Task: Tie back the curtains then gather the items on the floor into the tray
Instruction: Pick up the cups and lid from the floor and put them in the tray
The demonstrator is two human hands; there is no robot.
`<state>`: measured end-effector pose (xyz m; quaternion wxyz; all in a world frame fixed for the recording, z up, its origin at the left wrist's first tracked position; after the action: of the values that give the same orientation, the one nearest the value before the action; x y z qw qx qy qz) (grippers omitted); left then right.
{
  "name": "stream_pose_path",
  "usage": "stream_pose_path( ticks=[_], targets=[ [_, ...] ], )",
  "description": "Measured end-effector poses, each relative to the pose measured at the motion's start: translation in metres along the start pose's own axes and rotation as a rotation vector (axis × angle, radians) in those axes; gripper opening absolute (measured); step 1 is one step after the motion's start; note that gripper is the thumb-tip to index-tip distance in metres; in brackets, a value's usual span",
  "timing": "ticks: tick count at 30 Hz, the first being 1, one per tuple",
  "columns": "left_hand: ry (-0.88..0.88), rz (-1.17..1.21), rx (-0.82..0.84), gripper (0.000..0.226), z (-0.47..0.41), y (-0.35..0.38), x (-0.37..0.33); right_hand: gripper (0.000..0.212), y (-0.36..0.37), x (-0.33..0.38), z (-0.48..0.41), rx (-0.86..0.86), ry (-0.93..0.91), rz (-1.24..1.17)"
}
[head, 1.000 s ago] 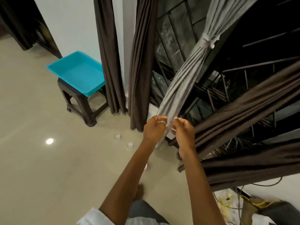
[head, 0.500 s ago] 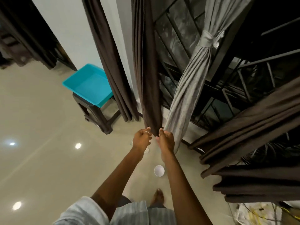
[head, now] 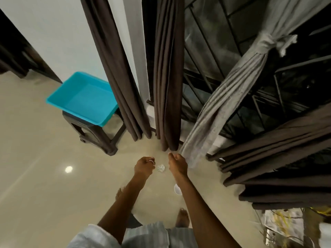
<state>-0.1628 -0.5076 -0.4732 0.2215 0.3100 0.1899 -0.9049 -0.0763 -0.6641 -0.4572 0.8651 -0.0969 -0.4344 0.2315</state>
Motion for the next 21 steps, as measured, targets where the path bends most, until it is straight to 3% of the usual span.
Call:
stream_pose_path(
  ticks=[10, 21],
  targets=[
    [0.07, -0.204, 0.17, 0.026, -0.092, -0.105, -0.039, 0.026, 0.115, 0.055, 0.018, -0.099, 0.078, 0.145],
    [0.128, -0.463, 0.311, 0.022, -0.182, -0.125, -0.039, 0.032, 0.163, 0.051, -0.041, -0.033, 0.07, 0.327]
  ],
)
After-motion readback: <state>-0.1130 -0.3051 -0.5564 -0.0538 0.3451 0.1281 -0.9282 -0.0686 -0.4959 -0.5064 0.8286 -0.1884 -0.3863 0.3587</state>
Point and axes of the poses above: each hand's wrist, its own z-axis away from the middle knuckle, its own y-axis out of the palm, x = y × z, the point moved 8 cm from there along -z, towards the middle knuckle, and after that the axes turned 1 degree about z, right-handed, at the moved point
